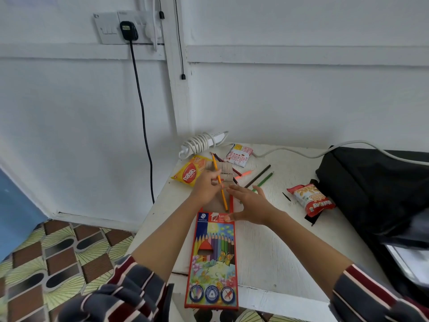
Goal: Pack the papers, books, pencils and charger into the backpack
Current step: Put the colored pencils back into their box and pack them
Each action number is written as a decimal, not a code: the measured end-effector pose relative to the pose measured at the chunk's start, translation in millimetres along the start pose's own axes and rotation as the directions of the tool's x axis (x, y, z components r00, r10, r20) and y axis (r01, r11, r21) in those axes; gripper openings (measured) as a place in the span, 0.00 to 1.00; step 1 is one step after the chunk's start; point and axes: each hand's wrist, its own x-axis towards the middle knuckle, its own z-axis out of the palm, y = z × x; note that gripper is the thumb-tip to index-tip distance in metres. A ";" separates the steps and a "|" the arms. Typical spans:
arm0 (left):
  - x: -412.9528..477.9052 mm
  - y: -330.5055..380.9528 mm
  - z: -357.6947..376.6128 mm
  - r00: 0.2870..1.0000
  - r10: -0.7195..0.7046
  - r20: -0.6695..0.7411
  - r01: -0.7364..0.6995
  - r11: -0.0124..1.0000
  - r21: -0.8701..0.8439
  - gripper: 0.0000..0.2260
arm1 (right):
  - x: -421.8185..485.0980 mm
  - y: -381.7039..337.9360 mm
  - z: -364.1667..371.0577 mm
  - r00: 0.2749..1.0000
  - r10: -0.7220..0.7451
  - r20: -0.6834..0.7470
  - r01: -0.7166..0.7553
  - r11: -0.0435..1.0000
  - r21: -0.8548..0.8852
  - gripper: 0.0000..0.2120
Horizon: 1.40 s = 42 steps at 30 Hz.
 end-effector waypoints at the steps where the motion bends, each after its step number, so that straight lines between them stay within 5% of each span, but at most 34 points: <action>1: -0.9 -0.3 1.7 0.999 0.000 0.043 -0.001 1.000 0.013 0.22 | 0.2 -0.1 0.4 1.000 0.005 0.006 -0.005 1.000 0.002 0.41; 11: 4.1 5.6 4.5 0.942 -0.023 0.335 -0.095 0.939 0.331 0.19 | 2.0 2.7 1.8 1.000 0.017 0.000 -0.017 1.000 0.023 0.42; 20: 2.9 9.5 -7.2 0.882 -0.033 0.471 -0.141 0.934 0.329 0.05 | 2.4 4.0 2.5 1.000 0.031 0.002 -0.031 0.998 0.047 0.43; 25: 3.7 8.1 -7.7 0.941 0.026 0.336 -0.139 0.939 0.316 0.19 | 0.6 2.1 -1.3 1.000 0.024 0.015 -0.025 0.999 0.037 0.44; 28: 3.4 1.4 -5.5 0.920 -0.015 0.391 -0.152 0.906 0.394 0.28 | 0.5 1.2 -2.7 1.000 0.016 0.013 -0.016 0.999 0.036 0.44; 32: -0.4 4.9 -7.4 0.880 -0.053 0.471 -0.190 0.871 0.454 0.26 | 0.9 0.2 -5.6 1.000 -0.001 0.010 0.001 1.000 0.028 0.42; 39: 4.1 11.5 -3.0 0.909 -0.014 0.416 -0.198 0.865 0.462 0.16 | 2.4 0.3 -6.7 1.000 -0.025 0.015 0.025 0.999 0.037 0.41; 42: 4.2 10.4 -1.7 0.936 0.000 0.352 -0.157 0.895 0.417 0.28 | 2.6 0.0 -8.2 1.000 -0.025 0.018 0.025 0.999 0.030 0.42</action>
